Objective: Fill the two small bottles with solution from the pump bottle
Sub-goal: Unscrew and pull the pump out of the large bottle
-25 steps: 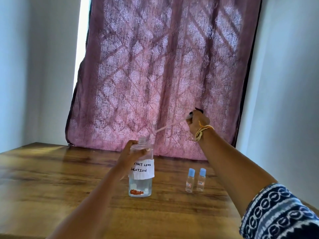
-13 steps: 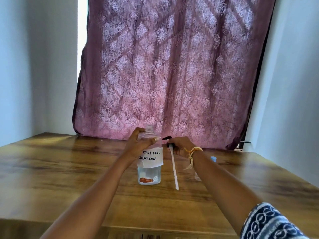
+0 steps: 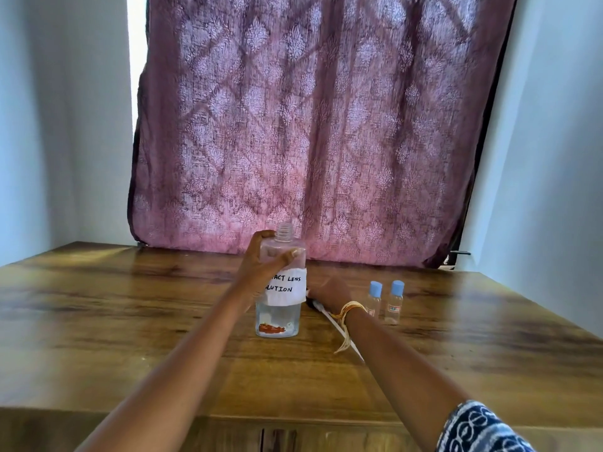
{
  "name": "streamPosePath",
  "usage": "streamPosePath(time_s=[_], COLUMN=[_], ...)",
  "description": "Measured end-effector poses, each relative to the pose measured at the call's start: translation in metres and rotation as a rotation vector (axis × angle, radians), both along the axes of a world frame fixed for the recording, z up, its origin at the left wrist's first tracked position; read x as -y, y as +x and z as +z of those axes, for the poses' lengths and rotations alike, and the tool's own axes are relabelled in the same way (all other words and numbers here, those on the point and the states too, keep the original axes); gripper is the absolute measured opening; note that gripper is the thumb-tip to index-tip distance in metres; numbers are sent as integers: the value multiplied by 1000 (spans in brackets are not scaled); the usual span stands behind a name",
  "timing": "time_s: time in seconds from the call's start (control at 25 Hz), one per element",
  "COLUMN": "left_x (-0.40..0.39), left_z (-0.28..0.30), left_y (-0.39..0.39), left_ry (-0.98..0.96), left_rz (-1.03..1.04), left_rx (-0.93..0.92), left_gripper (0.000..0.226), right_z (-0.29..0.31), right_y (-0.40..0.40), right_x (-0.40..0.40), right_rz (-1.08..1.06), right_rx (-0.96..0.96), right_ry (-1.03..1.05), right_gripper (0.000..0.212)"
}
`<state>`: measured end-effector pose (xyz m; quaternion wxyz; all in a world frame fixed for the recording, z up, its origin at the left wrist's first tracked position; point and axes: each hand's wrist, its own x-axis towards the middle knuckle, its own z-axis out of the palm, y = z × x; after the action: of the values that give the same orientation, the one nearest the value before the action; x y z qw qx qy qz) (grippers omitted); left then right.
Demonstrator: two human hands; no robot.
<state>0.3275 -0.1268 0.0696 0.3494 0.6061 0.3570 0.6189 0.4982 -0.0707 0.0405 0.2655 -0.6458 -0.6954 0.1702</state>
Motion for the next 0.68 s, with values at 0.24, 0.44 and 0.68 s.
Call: streamPosePath(time_s=[0.24,0.44,0.68], left_x=[16,23,19], left_z=[-50,-72,-78], left_y=[-2,-6,-11], left_ry=[-135,-163,-186], left_rz=[-47,-12,223], left_rx=[17,-11,-60], left_gripper=[76,37,72], right_z=[-3,-7,-6], right_y=[4,22,58], right_x=[17,48,71], right_rz=[7,-49,-195], right_rx=[31,-70,-83], right_ry=[81,184,549], right_gripper=[39,32,18])
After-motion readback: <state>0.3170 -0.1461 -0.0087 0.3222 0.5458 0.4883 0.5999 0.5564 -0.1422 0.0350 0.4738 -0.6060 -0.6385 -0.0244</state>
